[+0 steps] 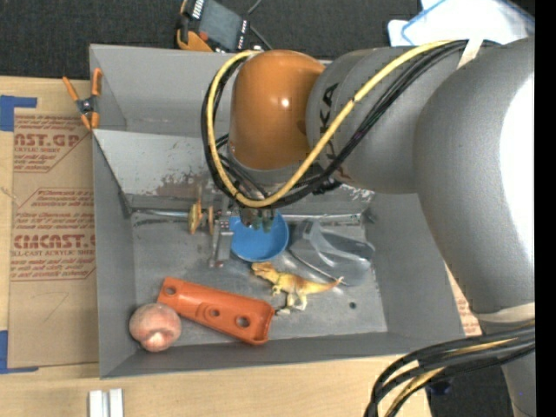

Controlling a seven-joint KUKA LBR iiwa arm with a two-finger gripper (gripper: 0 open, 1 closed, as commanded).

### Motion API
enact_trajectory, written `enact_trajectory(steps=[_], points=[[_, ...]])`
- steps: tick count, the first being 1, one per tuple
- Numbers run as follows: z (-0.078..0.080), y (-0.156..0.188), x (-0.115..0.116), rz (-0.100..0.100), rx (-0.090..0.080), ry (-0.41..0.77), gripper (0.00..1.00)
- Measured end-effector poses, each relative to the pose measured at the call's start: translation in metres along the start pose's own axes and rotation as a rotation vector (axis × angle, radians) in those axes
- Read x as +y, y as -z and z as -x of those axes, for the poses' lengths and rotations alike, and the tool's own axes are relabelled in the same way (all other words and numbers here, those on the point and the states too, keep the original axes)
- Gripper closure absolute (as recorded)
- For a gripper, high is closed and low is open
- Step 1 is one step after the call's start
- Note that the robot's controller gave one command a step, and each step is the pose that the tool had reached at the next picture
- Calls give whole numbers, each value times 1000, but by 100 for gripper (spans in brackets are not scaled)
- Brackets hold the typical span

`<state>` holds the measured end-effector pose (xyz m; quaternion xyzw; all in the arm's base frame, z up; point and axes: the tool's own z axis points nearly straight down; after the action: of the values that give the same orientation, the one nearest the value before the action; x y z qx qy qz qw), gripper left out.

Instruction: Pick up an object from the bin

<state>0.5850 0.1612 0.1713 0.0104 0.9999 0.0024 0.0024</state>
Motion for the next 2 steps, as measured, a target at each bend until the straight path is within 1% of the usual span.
enact_trajectory(steps=[1,2], points=[[3,0,20,0,-5,351,0],[-4,-24,-5,0,0,18,0]])
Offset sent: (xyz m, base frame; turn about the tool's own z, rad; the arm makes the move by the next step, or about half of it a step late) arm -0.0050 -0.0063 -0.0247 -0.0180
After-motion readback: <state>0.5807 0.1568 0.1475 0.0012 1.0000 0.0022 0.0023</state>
